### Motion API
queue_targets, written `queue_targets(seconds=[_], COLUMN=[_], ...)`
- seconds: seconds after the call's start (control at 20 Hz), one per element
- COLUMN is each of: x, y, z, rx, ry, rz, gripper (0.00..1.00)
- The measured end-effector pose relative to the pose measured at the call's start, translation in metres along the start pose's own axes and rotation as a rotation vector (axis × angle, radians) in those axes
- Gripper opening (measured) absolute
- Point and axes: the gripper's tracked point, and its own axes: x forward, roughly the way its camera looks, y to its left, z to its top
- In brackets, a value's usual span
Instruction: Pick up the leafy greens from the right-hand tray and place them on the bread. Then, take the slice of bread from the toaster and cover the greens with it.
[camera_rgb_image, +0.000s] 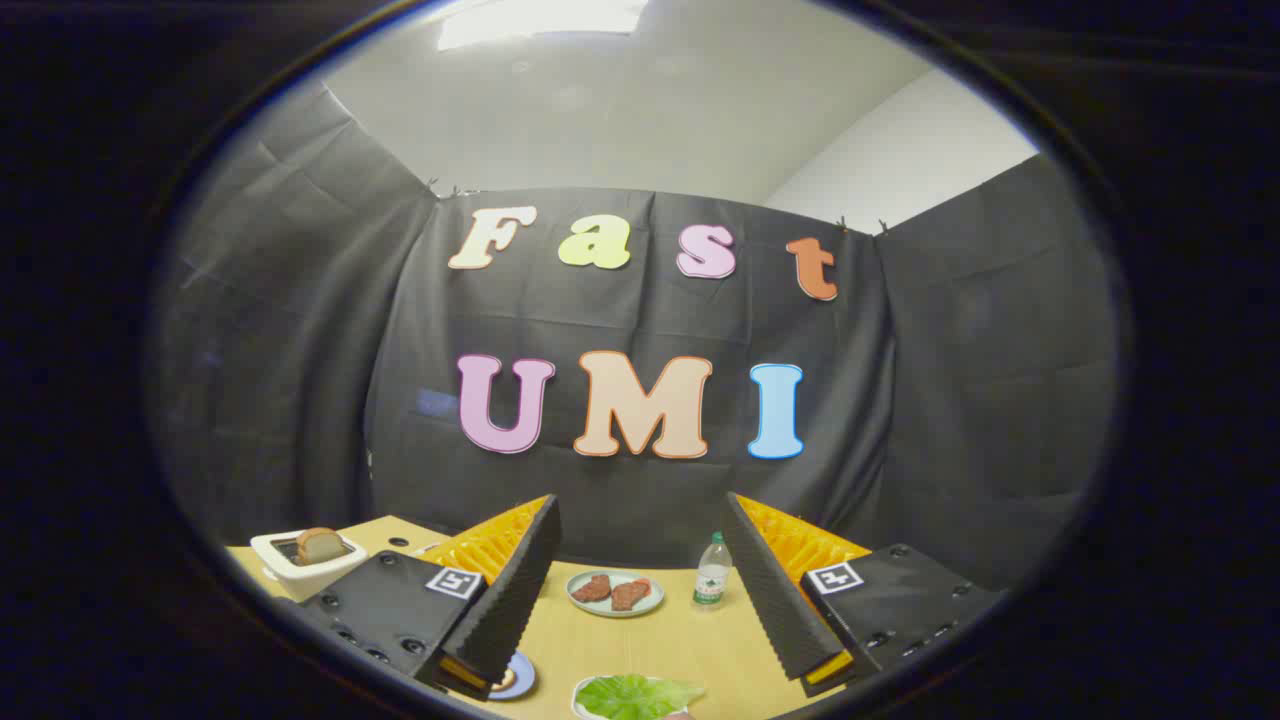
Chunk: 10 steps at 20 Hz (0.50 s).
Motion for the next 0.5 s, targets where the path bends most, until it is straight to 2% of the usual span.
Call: queue_targets(seconds=[0.5], x=[-0.002], y=[-0.02], z=[-0.006], rx=[0.016], ry=[0.011], rz=[-0.007], gripper=[1.0])
